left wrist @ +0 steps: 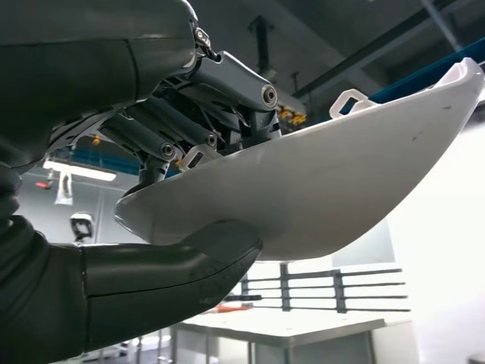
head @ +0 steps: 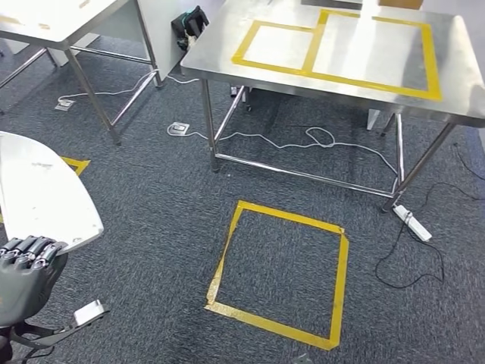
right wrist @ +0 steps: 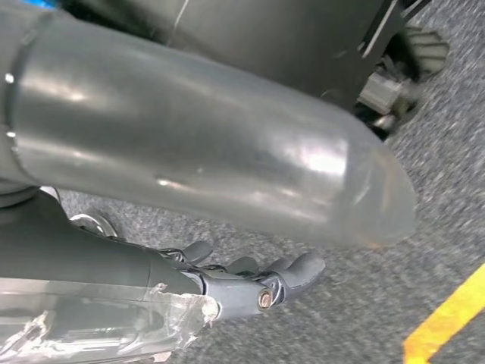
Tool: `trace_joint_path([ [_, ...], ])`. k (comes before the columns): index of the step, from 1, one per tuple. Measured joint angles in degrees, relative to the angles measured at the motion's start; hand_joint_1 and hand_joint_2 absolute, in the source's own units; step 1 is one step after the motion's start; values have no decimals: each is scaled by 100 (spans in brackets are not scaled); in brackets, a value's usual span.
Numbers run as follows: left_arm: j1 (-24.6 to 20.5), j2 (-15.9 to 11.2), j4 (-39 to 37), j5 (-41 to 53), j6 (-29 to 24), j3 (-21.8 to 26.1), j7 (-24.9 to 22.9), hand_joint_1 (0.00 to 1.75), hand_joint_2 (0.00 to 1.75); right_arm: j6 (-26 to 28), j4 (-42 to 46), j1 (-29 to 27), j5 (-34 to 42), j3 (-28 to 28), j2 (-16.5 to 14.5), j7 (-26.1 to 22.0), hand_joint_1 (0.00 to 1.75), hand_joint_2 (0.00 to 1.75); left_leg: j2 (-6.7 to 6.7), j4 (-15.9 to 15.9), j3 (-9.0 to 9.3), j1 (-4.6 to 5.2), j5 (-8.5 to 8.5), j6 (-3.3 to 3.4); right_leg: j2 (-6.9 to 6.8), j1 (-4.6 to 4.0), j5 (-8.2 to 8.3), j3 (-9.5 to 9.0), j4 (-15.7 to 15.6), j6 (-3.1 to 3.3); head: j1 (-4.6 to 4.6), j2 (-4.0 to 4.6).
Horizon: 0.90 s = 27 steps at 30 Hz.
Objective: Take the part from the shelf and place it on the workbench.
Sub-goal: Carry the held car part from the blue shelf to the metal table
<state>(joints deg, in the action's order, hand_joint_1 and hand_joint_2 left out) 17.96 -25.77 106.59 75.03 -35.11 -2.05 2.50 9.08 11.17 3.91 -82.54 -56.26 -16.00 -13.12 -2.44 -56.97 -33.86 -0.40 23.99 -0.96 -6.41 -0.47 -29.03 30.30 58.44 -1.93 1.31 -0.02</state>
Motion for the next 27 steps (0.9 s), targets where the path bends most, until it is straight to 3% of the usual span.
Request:
trace_joint_path([
  [1, -6, -8, -7, -39, 21, -8, 5, 150, 175, -16, 0, 5, 27, 0, 0, -10, 0, 0, 50, 9, 2, -14, -8, 35, 140, 12, -88, 33, 117, -32, -16, 0],
  [3, -37, -31, -17, -152, 82, -30, 52, 150, 175, -61, 0, 4, 75, -1, 1, 4, 0, 0, 135, 15, -1, -30, -18, 88, 498, 29, -414, 317, 724, -75, -50, 0],
  [5, -83, -56, -43, -287, 162, -78, 142, 150, 175, -76, 0, -11, 92, -2, 2, 44, 0, 0, 225, 11, -4, -22, -12, 112, 615, 29, -694, 725, 1474, -78, -60, 0],
  [6, -98, -69, -58, -348, 199, -104, 186, 150, 175, -58, 0, -19, 92, -3, 2, 56, 0, 0, 264, 9, 0, -17, -7, 117, 622, 28, -692, 846, 1642, -71, -61, 0],
  [7, -104, -82, -73, -396, 226, -125, 218, 150, 175, -23, 0, -23, 87, -4, 2, 63, 0, 0, 299, 7, 9, -15, -3, 118, 623, 27, -573, 864, 1585, -59, -60, 0],
  [10, -101, -114, -90, -459, 254, -157, 246, 150, 175, 110, 0, -16, 66, -1, 2, 37, 0, 0, 368, -2, 52, -8, 23, 79, 652, 33, 73, 432, 497, -17, -62, 0],
  [12, -98, -139, -91, -472, 285, -174, 247, 150, 175, 185, -1, -13, 53, 14, -1, -22, 0, 0, 392, -17, 50, 11, 37, 46, 686, 44, 241, 242, 67, 2, -61, 0],
  [16, -78, -180, -91, -486, 362, -203, 224, 150, 175, 339, -1, -26, 42, 48, -3, -114, 0, 0, 397, -1, 39, 29, -2, 205, 704, 48, 271, 236, 23, 15, -56, 0],
  [22, 92, -191, -80, -479, 391, -205, 86, 150, 175, 507, 0, -26, 224, 43, -25, -160, 0, 0, 393, 73, 59, 25, -27, 109, 705, 41, 269, 250, 25, 70, -57, 0],
  [27, 287, -226, 20, -462, 449, -199, -34, 150, 175, 609, 0, -29, 346, 34, -60, -217, 0, 0, 393, 55, 48, 44, -5, 93, 703, 58, 271, 246, 16, 48, -58, 0],
])
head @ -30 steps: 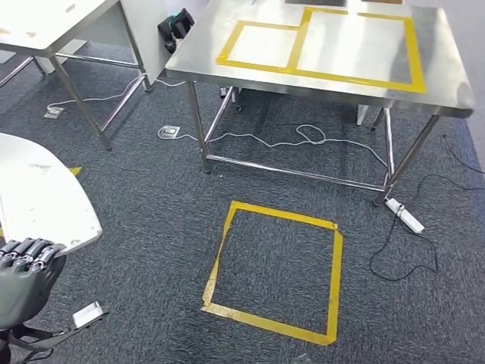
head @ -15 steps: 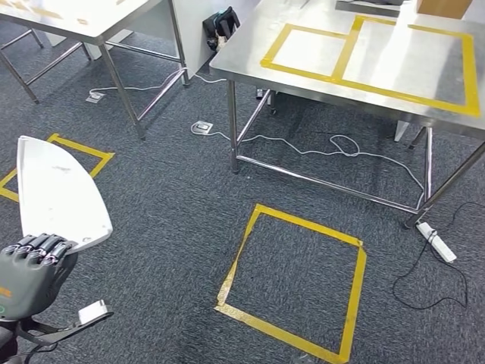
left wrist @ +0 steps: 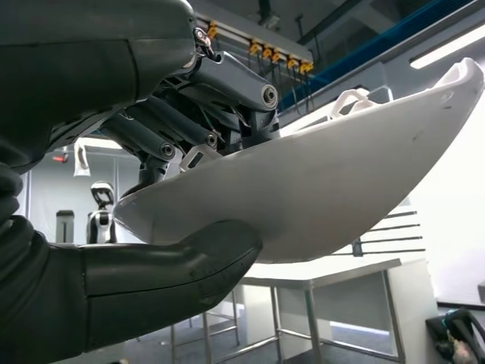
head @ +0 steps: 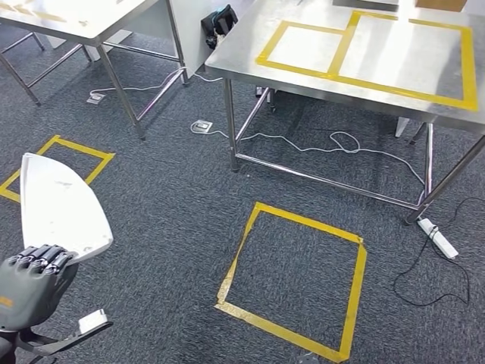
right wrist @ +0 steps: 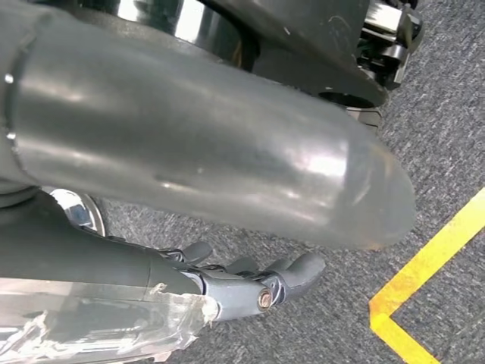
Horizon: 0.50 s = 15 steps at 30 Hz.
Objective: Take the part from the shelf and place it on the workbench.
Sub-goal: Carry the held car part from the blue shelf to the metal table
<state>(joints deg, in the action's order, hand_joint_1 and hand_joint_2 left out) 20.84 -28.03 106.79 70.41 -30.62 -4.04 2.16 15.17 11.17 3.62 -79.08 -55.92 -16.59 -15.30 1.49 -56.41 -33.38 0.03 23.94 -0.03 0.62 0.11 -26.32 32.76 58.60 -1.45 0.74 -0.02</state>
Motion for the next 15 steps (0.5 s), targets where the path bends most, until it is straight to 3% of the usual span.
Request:
trace_joint_path([
  [2, 39, -18, 41, 2, 16, 2, -19, 150, 175, 12, 1, 2, 19, -2, -10, -6, 0, 0, -16, 46, 20, -15, -22, 0, 4, -1, 0, 2, -15, -36, 1, 0],
  [4, 67, -36, 89, 2, 33, 1, -24, 150, 175, 19, 1, 4, 31, -5, -15, -8, 0, 0, -56, 125, 64, -58, -58, 4, 1, -12, -131, 90, 158, -92, -29, 0],
  [7, 98, -40, 127, 2, 57, -1, -26, 150, 175, 21, 1, -1, 42, -11, -15, -6, 0, 0, -146, 151, 84, -82, -62, 18, -10, 13, -639, 571, 1147, -175, -68, 0],
  [8, 104, -40, 128, 1, 64, -2, -26, 150, 175, 21, 1, -7, 44, -14, -15, -3, 0, 0, -182, 148, 84, -85, -58, 17, -12, 25, -739, 722, 1446, -199, -66, 0],
  [9, 108, -40, 128, -1, 67, -5, -26, 150, 175, 20, 1, -13, 48, -17, -15, 1, 0, 0, -219, 145, 87, -93, -52, 10, -17, 35, -738, 791, 1575, -224, -66, 0],
  [10, 108, -40, 128, -2, 68, -8, -26, 150, 175, 20, 2, -19, 50, -20, -15, 4, 0, 0, -256, 137, 91, -106, -44, -6, -33, 46, -621, 733, 1454, -246, -66, 0],
  [12, 110, -43, 129, -3, 68, -14, -23, 150, 175, 20, 2, -21, 54, -23, -15, 5, 0, 0, -327, 92, 101, -136, -7, -71, -162, 69, -249, 352, 708, -293, -68, 0],
  [13, 110, -48, 131, -6, 68, -15, -12, 150, 175, 9, 2, -21, 60, -25, -12, -20, 0, 0, -357, 47, 102, -140, 24, -119, -233, 76, -120, 172, 353, -285, -69, 0],
  [15, 107, -70, 141, -26, 70, -17, 32, 150, 175, -73, 5, -45, 85, -37, 55, -138, 0, 0, -407, -11, 108, -129, 63, -200, -292, 72, -57, 21, 41, -194, -65, 0],
])
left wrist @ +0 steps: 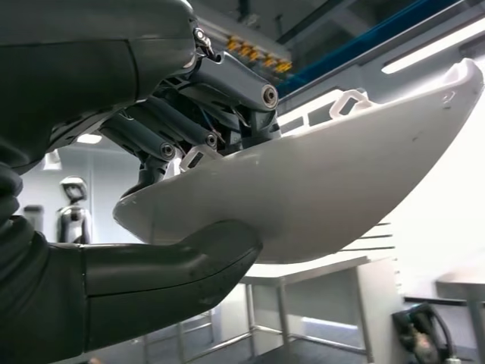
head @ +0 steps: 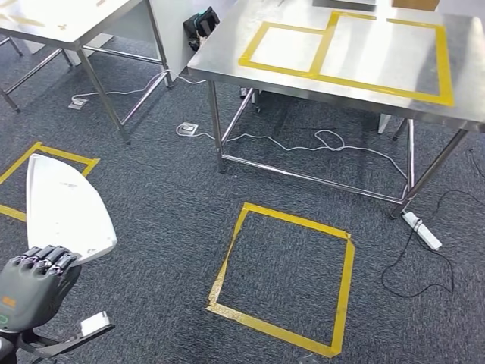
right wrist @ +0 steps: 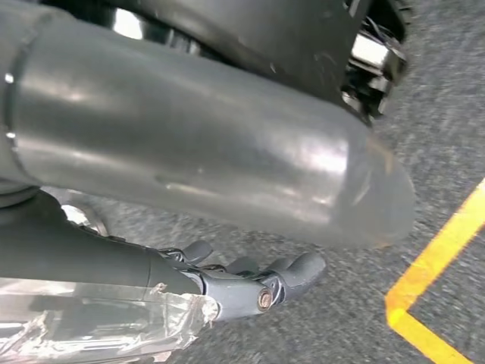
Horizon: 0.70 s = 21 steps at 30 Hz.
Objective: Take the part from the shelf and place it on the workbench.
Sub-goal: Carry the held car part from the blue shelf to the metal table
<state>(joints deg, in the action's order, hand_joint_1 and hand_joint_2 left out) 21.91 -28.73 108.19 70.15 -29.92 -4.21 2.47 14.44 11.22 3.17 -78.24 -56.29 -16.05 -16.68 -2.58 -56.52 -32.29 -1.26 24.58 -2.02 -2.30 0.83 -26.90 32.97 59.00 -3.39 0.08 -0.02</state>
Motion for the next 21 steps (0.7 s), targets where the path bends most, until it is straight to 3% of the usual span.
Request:
trace_joint_path([
  [2, -6, -18, 10, -32, 10, -1, 37, 150, 175, -120, 4, -58, 28, -20, 129, -141, 0, 0, -53, 8, 20, -3, 6, -49, 91, -12, -2, 13, 27, 129, 7, 0],
  [4, -15, -26, 15, -49, 19, -1, 52, 150, 175, -173, 10, -116, 48, -39, 233, -209, 0, 0, -14, -110, -17, -23, 130, -93, 170, -7, 25, 0, 22, 219, 10, 0],
  [5, -17, -31, 16, -50, 19, 0, 57, 150, 175, -178, 13, -132, 53, -47, 267, -220, 0, 0, 45, -322, -106, -29, 280, -107, 213, -3, 44, -12, 15, 258, 12, 0],
  [7, -18, -35, 16, -50, 20, -2, 61, 150, 175, -176, 18, -141, 55, -56, 308, -226, 0, 0, 167, -1057, -435, -28, 667, -108, 313, -9, 67, 4, 13, 301, 20, 0],
  [8, -16, -34, 16, -50, 21, -4, 62, 150, 175, -176, 19, -145, 53, -58, 316, -225, 0, 0, 195, -1399, -600, -26, 789, -104, 373, -15, 70, 10, 13, 307, 20, 0],
  [9, -16, -32, 15, -50, 24, -7, 62, 150, 175, -176, 19, -152, 51, -59, 320, -222, 0, 0, 210, -1593, -702, -25, 808, -96, 438, -20, 71, 12, 14, 309, 21, 0],
  [10, -16, -32, 16, -49, 26, -9, 63, 150, 175, -176, 19, -161, 49, -61, 325, -216, 0, 0, 222, -1580, -710, -25, 715, -84, 506, -20, 72, 11, 14, 308, 19, 0],
  [11, -15, -32, 16, -48, 30, -10, 63, 150, 175, -175, 19, -169, 45, -62, 330, -212, 0, 0, 242, -1371, -622, -25, 541, -68, 573, -18, 75, 8, 14, 303, 20, 0],
  [13, -14, -32, 18, -42, 35, -10, 63, 150, 175, -174, 19, -172, 37, -63, 338, -205, 0, 0, 426, -657, -293, -38, 185, -33, 711, -19, 79, 13, 23, 273, 20, 0],
  [15, -7, -32, 21, -53, 49, -9, 63, 150, 175, -175, 20, -162, 30, -63, 349, -205, 0, 0, 618, -169, -72, -49, 69, -25, 839, -17, 90, 50, 29, 206, 16, 0],
  [16, -5, -32, 24, -81, 66, -9, 68, 150, 175, -175, 20, -164, 26, -63, 354, -205, 0, 0, 659, -88, -41, -44, 84, -16, 895, -9, 103, 70, 16, 161, 16, 0],
  [17, -5, -32, 28, -120, 90, -9, 74, 150, 175, -175, 21, -175, 21, -63, 361, -205, 0, 0, 610, -75, -41, -37, 77, 2, 939, 8, 120, 94, -10, 116, 15, 0],
  [18, -12, -32, 31, -168, 116, -10, 85, 150, 175, -174, 21, -194, 12, -63, 368, -204, 0, 0, 566, -58, -36, -34, 63, 37, 918, 19, 123, 110, -15, 80, 15, 0],
  [19, -17, -30, 36, -227, 145, -10, 101, 150, 175, -172, 21, -210, -4, -63, 373, -202, 0, 0, 527, -42, -29, -32, 51, 73, 810, 19, 77, 150, 41, 47, 1, 0],
  [20, -18, -27, 41, -285, 173, -10, 121, 150, 175, -169, 22, -215, -24, -63, 379, -199, 0, 0, 501, -31, -29, -25, 49, 82, 673, 8, -13, 181, 115, 61, -21, 0],
  [21, -15, -23, 44, -345, 199, -10, 148, 150, 175, -168, 23, -215, -45, -63, 386, -198, 0, 0, 479, -33, -32, -6, 54, 83, 527, -5, -93, 175, 133, 161, -42, 0],
])
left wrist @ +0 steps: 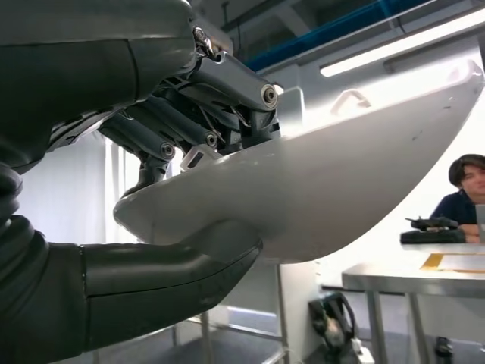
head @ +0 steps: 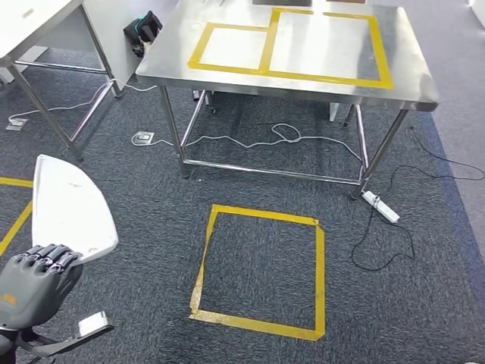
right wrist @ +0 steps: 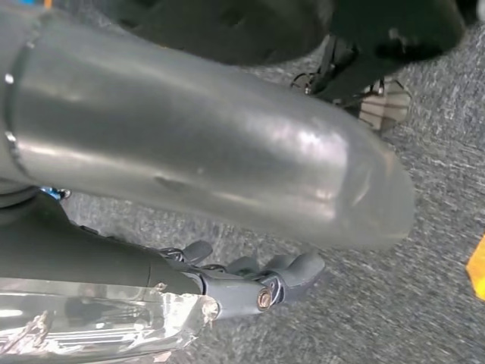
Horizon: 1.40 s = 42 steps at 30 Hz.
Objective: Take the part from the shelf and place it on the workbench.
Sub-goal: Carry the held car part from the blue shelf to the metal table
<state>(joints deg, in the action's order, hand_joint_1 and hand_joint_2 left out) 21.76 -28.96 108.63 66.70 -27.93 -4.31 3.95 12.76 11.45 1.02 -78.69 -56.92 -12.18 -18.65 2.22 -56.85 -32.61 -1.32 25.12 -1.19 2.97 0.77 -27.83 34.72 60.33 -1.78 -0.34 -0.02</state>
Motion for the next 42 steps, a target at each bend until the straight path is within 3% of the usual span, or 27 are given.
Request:
trace_joint_path([
  [2, 2, 9, 5, -126, 36, -2, 78, 150, 175, 2, 2, 6, -28, 1, 11, -4, 0, 0, -30, -22, -4, 63, 19, -7, -99, -11, 109, -19, -74, 221, -14, 0],
  [3, -2, 9, 9, -190, 43, -3, 132, 150, 175, 2, 2, 4, -33, 1, 16, -8, 0, 0, -48, -29, -2, 82, 20, 11, -95, -1, 204, -38, -157, 231, -10, 0],
  [4, -3, 9, 14, -262, 45, -4, 203, 150, 175, 1, 2, 2, -38, 1, 18, -12, 0, 0, -61, -30, 2, 94, 23, 26, -90, 13, 310, -34, -190, 124, -3, 0],
  [5, -2, 6, 19, -336, 44, -5, 285, 150, 175, -1, 2, 1, -44, 1, 19, -16, 0, 0, -67, -31, 1, 95, 25, 34, -92, 26, 287, -38, -222, -5, -3, 0],
  [6, 1, 1, 22, -405, 39, -5, 368, 150, 175, -3, 2, 3, -51, 1, 21, -20, 0, 0, -71, -32, 1, 95, 28, 40, -95, 35, 309, -46, -243, -93, -4, 0],
  [7, 4, -3, 25, -469, 34, -7, 448, 150, 175, -5, 3, 4, -60, 1, 27, -24, 0, 0, -75, -32, 2, 94, 28, 42, -94, 38, 329, -47, -257, -130, -1, 0],
  [13, -22, -9, 35, -724, 122, -15, 656, 150, 175, -21, 2, 18, -80, 2, 49, -27, 0, 0, -82, -34, -6, 97, 21, 57, -92, 40, 346, -87, -272, -143, 1, 0],
  [17, -138, 19, 34, -780, 274, -19, 642, 150, 175, -42, 3, 26, -80, 2, 52, -35, 0, 0, -103, 160, 119, 87, 98, 242, -145, 41, 475, -18, -59, -280, -13, 0],
  [19, -180, 53, 34, -777, 332, -15, 602, 150, 175, -48, 4, 47, -79, 2, 56, -39, 0, 0, -133, 211, 232, 63, 112, 271, -208, 31, 239, 234, 354, -243, -39, 0],
  [21, -200, 95, 33, -769, 376, -13, 579, 150, 175, -50, 4, 53, -79, 2, 57, -33, 0, 0, -160, 208, 284, 50, 148, 242, -227, 35, -82, 614, 1017, -204, -53, 0],
  [22, -201, 116, 33, -764, 395, -13, 572, 150, 175, -49, 4, 43, -79, 2, 57, -25, 0, 0, -169, 206, 309, 34, 170, 212, -232, 45, -154, 763, 1254, -214, -51, 0],
  [23, -201, 134, 33, -755, 412, -13, 565, 150, 175, -48, 4, 28, -79, 2, 58, -18, 0, 0, -174, 202, 342, 6, 201, 172, -238, 63, -119, 821, 1309, -241, -51, 0],
  [24, -198, 148, 33, -747, 424, -13, 560, 150, 175, -45, 4, 13, -79, 2, 58, -11, 0, 0, -176, 196, 385, -32, 234, 124, -246, 90, 2, 778, 1180, -275, -52, 0],
  [26, -194, 166, 33, -726, 438, -9, 542, 150, 175, -43, 2, -6, -79, 2, 53, 0, 0, 0, -177, 163, 493, -118, 338, -12, -261, 171, 348, 468, 520, -393, -62, 0],
  [27, -190, 172, 33, -719, 441, -3, 529, 150, 175, -43, -3, -3, -80, 2, 44, 8, 0, 0, -180, 132, 530, -144, 401, -87, -262, 198, 373, 338, 236, -413, -91, 0],
  [29, -182, 177, 33, -708, 449, 20, 498, 150, 175, -42, -12, 11, -82, 2, 29, 31, 0, 0, -184, 98, 557, -150, 504, -206, -254, 212, 272, 205, 30, -369, -128, 0],
  [30, -179, 180, 32, -702, 455, 29, 486, 150, 175, -37, -14, 14, -83, 2, 30, 42, 0, 0, -187, 94, 576, -152, 531, -233, -251, 205, 209, 199, 43, -275, -130, 0],
  [32, -180, 185, 31, -681, 462, 42, 453, 150, 175, -27, -12, 6, -85, 1, 38, 58, 0, 0, -187, 48, 597, -168, 478, -276, -234, 192, 206, 157, 80, -159, -100, 0],
  [33, -180, 186, 31, -669, 466, 49, 435, 150, 175, -22, -11, 2, -89, 0, 41, 63, 0, 0, -191, -109, 531, -181, 382, -292, -225, 182, 175, 112, 79, -100, -89, 0],
  [35, -174, 185, 31, -651, 469, 62, 410, 150, 175, -19, -9, 0, -98, 0, 43, 65, 0, 0, -200, -718, 138, -175, 230, -304, -214, 155, 104, -37, 24, -12, -63, 0],
  [36, -164, 184, 31, -647, 469, 67, 405, 150, 175, -17, -9, -3, -102, 0, 43, 64, 0, 0, -204, -1071, -130, -153, 280, -293, -213, 141, 62, -124, -21, 23, -50, 0],
  [38, -145, 185, 31, -642, 469, 72, 401, 150, 175, -17, -9, -13, -103, 0, 43, 64, 0, 0, -204, -1508, -600, -93, 678, -254, -189, 105, -41, -327, -114, 72, -32, 0],
  [40, -130, 186, 31, -634, 469, 73, 400, 150, 175, -17, -9, -23, -103, 0, 43, 64, 0, 0, -204, -1455, -832, -29, 976, -176, -149, 67, -180, -574, -184, 99, -31, 0],
  [41, -124, 185, 31, -631, 469, 74, 399, 150, 175, -17, -9, -24, -103, 0, 43, 64, 0, 0, -204, -1248, -860, 7, 897, -118, -132, 50, -262, -709, -210, 103, -29, 0],
  [42, -118, 184, 30, -629, 469, 74, 399, 150, 175, -17, -10, -32, -103, 0, 43, 64, 0, 0, -204, -949, -855, 49, 572, -45, -118, 39, -350, -818, -238, 103, -24, 0],
])
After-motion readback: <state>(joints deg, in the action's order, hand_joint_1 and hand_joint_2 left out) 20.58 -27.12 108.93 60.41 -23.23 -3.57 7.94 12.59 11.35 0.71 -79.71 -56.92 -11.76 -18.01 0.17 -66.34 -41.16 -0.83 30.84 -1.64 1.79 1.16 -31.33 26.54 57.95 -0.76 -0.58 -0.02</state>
